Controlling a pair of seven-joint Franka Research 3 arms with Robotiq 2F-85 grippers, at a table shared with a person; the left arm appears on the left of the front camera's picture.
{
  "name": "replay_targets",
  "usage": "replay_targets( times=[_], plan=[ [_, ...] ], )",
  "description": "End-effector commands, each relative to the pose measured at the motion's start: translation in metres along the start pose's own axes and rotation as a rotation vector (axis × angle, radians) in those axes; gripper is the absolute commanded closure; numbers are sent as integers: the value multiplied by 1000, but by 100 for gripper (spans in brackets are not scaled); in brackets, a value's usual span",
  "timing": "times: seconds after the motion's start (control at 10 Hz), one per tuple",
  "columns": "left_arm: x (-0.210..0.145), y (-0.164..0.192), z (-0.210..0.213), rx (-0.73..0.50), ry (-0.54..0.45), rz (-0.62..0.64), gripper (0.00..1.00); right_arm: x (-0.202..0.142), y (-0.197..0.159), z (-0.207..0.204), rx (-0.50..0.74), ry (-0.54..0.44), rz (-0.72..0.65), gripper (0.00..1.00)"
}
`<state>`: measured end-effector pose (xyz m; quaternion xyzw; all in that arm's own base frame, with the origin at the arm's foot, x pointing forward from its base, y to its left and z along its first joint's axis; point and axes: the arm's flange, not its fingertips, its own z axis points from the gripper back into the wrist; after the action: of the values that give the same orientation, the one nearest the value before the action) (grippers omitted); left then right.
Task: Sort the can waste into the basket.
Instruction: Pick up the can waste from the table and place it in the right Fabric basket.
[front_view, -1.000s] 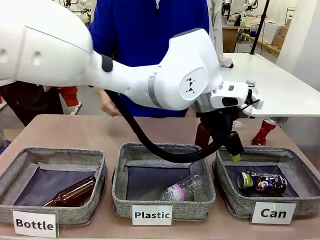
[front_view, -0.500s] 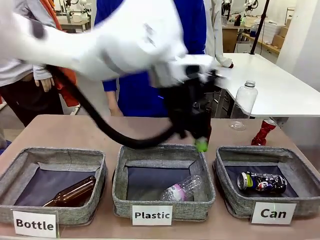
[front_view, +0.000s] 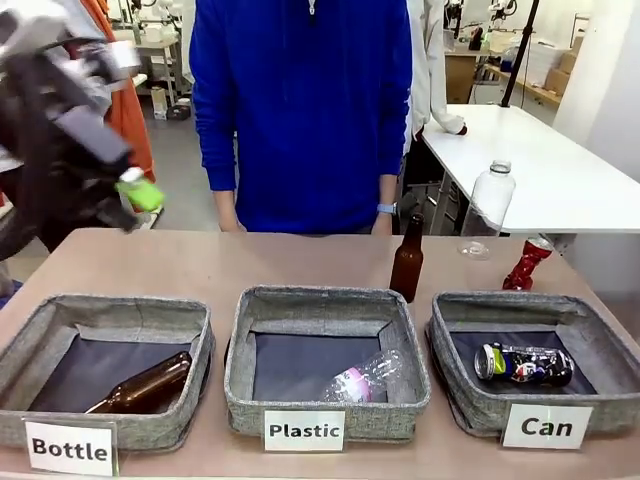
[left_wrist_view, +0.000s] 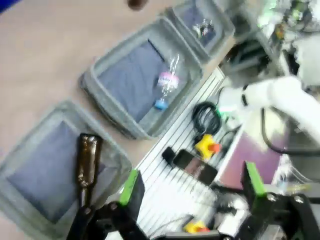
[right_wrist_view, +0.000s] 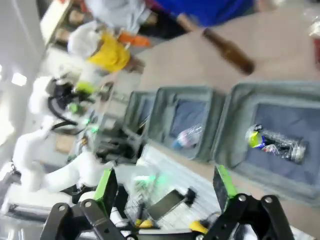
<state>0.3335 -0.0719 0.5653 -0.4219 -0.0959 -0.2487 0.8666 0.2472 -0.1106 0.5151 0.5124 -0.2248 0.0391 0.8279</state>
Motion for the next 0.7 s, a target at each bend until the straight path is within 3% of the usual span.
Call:
replay_targets(
  times=[0.0,0.1,0.2,0.4,0.5,0.6],
  plan=[
    [-74,59,42,-193,-375,22,0,8,-8,-46,41,141,-269,0],
    [-125,97,57,-293,-596,0,0,13,-15,-66,36,209,-386,0],
    [-161,124,64,-336,-740,16,0,18,-19,-77,52,234,-470,0],
    [-201,158,74,-411,-936,72,0,20,-29,-73,78,161,-576,0],
    [-158,136,113,-264,-639,118,0,29,-35,-55,84,84,-572,0],
    [-158,136,113,-264,-639,118,0,13,-39,-85,63,241,-526,0]
  ],
)
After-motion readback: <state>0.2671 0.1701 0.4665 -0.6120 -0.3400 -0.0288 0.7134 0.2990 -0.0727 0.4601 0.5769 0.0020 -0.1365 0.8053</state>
